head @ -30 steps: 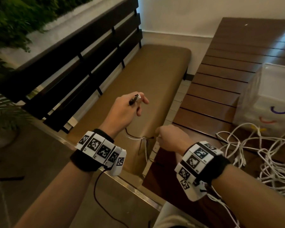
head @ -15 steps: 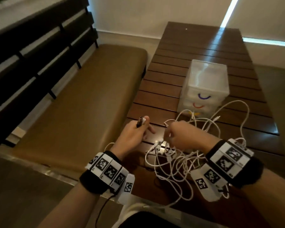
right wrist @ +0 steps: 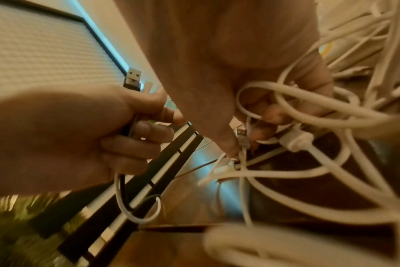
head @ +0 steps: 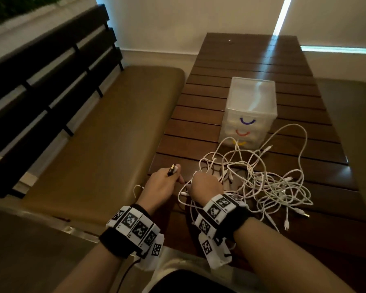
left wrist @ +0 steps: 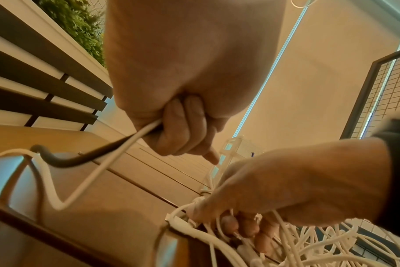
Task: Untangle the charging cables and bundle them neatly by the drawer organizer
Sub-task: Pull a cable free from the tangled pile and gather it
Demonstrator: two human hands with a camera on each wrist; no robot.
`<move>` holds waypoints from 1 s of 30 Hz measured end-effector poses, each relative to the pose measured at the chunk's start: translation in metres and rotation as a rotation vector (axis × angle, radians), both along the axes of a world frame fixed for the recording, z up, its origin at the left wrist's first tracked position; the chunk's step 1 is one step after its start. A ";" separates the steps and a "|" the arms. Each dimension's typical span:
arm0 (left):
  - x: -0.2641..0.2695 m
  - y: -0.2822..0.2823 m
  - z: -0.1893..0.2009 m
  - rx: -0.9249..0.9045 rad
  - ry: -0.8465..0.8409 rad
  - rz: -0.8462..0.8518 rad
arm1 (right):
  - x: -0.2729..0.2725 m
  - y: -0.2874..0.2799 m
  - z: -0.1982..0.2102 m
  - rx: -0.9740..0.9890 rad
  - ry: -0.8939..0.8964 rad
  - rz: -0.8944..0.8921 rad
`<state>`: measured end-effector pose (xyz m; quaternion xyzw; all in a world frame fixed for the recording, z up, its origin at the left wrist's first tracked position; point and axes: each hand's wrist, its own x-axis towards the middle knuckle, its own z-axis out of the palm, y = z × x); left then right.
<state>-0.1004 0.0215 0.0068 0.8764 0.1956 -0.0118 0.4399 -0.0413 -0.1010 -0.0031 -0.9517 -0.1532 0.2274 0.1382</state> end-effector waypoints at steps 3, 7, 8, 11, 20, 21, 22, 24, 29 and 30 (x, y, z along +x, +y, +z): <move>-0.002 0.000 0.002 -0.010 -0.015 -0.012 | 0.013 -0.006 0.008 0.047 0.119 0.001; -0.001 -0.003 0.010 -0.131 -0.101 -0.016 | 0.027 -0.028 0.050 0.077 0.058 0.037; 0.001 -0.004 0.011 -0.145 -0.130 -0.019 | 0.030 -0.033 0.063 0.079 -0.005 0.036; 0.007 -0.015 0.021 -0.154 -0.201 -0.052 | 0.035 -0.042 0.099 0.119 -0.161 0.015; 0.017 -0.036 0.031 -0.141 -0.349 -0.227 | 0.013 -0.037 0.124 0.443 -0.314 0.031; 0.016 -0.035 0.031 -0.154 -0.350 -0.244 | 0.012 -0.036 0.124 0.469 -0.296 0.033; 0.016 -0.033 0.031 -0.172 -0.352 -0.263 | 0.011 -0.035 0.123 0.484 -0.284 0.035; 0.016 -0.030 0.032 -0.194 -0.323 -0.289 | 0.008 -0.034 0.119 0.484 -0.298 0.045; 0.017 -0.026 0.032 -0.349 -0.217 -0.169 | 0.004 -0.035 0.112 0.577 -0.270 0.078; 0.016 -0.026 0.032 -0.365 -0.200 -0.160 | 0.003 -0.037 0.111 0.594 -0.253 0.087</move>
